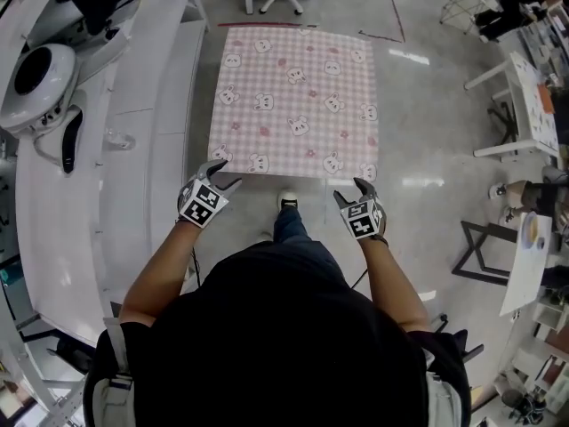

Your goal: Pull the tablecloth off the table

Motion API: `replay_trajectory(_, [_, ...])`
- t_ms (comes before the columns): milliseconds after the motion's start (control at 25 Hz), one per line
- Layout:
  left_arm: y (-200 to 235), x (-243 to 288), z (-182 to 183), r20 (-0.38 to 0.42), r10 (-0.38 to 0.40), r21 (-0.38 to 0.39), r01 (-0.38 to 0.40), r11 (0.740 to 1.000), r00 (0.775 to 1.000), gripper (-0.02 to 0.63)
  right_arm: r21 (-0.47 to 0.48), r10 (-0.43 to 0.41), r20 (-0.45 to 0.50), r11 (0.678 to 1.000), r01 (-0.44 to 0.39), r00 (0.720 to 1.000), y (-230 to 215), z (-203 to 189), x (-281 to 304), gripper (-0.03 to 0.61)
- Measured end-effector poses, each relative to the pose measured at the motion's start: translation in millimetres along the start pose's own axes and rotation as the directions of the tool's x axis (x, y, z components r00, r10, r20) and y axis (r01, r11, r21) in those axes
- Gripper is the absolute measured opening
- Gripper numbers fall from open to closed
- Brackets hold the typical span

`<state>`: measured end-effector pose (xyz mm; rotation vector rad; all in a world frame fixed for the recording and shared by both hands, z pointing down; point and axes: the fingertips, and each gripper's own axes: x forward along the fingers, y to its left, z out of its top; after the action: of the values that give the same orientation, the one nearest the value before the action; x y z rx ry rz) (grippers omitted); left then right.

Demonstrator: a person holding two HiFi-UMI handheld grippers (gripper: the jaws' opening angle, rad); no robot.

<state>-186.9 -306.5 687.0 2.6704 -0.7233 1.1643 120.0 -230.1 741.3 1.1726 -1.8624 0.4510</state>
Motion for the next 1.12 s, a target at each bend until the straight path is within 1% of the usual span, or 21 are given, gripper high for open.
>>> replay_trajectory(200, [-3.6,31.3,-11.2,-0.056,0.000,0.065,0.004,0.998,0.998,0.242,-0.039,0.022,-0.062,0.999,-0.024,0.998,-0.6,-24.3,27.7,0.322])
replay_trajectory(400, [-7.1,63.1,-33.3,-0.143,-0.007,0.129,0.025,0.991,0.990,0.245,-0.093,0.040,-0.112,0.994,-0.051,0.993,-1.3,-41.3,54.5,0.336])
replay_trajectory(640, [-7.5,99.5,-57.5,-0.238,-0.006,0.170,0.048,0.984,0.971,0.253,-0.150,0.062,-0.154,0.985,-0.085,0.986,-8.3,-56.4,83.0,0.351])
replay_trajectory(880, [1.4,133.0,-87.3,-0.342,0.034,0.215,0.043,0.976,0.939,0.259,-0.192,0.071,-0.196,0.975,-0.110,0.978,-10.9,-68.0,110.7,0.374])
replay_trajectory(1000, [2.3,149.1,-97.8,-0.375,0.042,0.236,0.052,0.970,0.926,0.270,-0.221,0.079,-0.207,0.967,-0.125,0.975,-11.7,-70.7,124.0,0.380])
replay_trajectory(1120, [-3.8,169.9,-108.0,-0.395,0.037,0.251,0.069,0.966,0.918,0.279,-0.244,0.087,-0.229,0.959,-0.143,0.970,-13.3,-81.0,133.9,0.388])
